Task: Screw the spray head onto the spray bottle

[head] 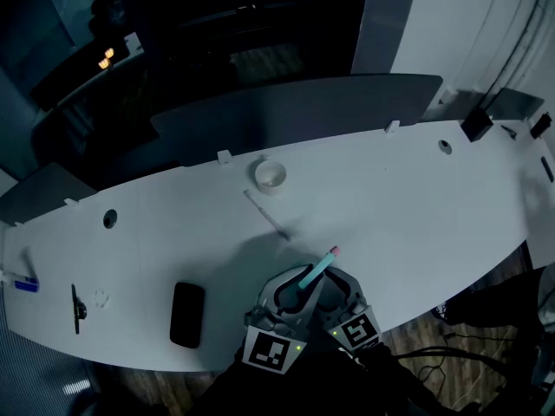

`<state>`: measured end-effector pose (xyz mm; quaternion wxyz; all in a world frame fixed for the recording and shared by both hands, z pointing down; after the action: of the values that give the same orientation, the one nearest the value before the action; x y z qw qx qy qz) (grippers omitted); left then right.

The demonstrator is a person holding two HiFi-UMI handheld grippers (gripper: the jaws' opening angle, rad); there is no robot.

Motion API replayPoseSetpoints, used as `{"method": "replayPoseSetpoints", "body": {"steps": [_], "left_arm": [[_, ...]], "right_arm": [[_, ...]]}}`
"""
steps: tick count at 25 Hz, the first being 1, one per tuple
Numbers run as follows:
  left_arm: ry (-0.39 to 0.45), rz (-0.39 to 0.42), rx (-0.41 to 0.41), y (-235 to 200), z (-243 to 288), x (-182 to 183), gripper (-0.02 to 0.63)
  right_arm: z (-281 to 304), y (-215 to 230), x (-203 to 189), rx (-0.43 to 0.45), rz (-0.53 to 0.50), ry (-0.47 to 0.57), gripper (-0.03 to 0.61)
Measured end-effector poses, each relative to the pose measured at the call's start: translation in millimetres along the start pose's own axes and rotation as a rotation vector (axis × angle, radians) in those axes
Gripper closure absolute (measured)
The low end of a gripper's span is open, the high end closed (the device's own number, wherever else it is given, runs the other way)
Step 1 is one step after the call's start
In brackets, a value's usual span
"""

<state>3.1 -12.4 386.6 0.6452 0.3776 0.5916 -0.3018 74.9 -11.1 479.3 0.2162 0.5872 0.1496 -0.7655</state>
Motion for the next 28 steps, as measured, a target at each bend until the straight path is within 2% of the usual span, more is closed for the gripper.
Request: {"method": "replayPoseSetpoints", "body": {"steps": [3,5,9,11,14,16,17,18,19,23,25,26,28], "left_arm": [[0.04,0.043,0.012,1.7,-5.3,-1.5,0.525],[0.052,0.035,0.012,1.1,-6.6,-2.5,0.525],[0.034,0.046,-0.038,0.7,2.0,-1.2,0.525],[0.0,0.054,-0.094,-0.8,4.0,-0.2,0.524],[-0.014,0.038,-0.181,-3.1,-0.1,-1.0,0.524],[-0.012,0.039,-0.198,-3.5,-3.2,-3.1,0.523],[-0.012,0.043,-0.189,-3.2,-3.7,-4.0,0.524],[-0.011,0.047,-0.169,-2.5,-3.5,-4.4,0.524],[-0.011,0.052,-0.14,-1.4,-3.1,-4.7,0.525],[-0.001,0.06,0.023,4.3,-3.9,-4.7,0.524],[0.007,0.063,0.086,4.8,-4.0,-5.0,0.525],[0.014,0.07,0.1,4.4,-3.6,-4.5,0.525],[0.029,0.072,0.072,3.1,-3.8,-2.9,0.525]], "right_arm": [[0.0,-0.8,-0.5,0.012,-0.008,0.004,0.264],[0.4,-0.2,0.0,0.028,-0.015,0.01,0.264],[-0.9,6.1,-4.0,0.077,0.015,0.022,0.264],[-1.3,10.0,-8.3,0.149,-0.009,0.001,0.264],[-0.6,17.5,-7.8,0.341,-0.049,-0.036,0.264],[2.5,24.2,-10.0,0.44,-0.007,-0.046,0.262],[3.3,26.1,-10.1,0.453,0.024,-0.049,0.262],[2.3,26.2,-8.5,0.431,0.05,-0.052,0.261],[-1.2,24.1,-6.4,0.373,0.069,-0.048,0.261],[-12.3,-3.6,1.7,0.013,0.121,0.046,0.262],[-2.0,-11.7,3.9,-0.111,0.121,0.034,0.262],[2.6,-11.5,4.0,-0.129,0.112,0.026,0.264],[3.3,-7.1,3.5,-0.054,0.099,0.041,0.273]]}}
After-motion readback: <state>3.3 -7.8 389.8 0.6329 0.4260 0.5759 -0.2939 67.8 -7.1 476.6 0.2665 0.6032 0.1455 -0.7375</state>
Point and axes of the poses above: the fingertips, and each gripper's own axes: z forward along the fingers, y to its right, x out of its top, the point moved 6 cm from there along -z, backward along the fingers, and after that the axes turned 10 degrees about x, right-handed, at the moved point
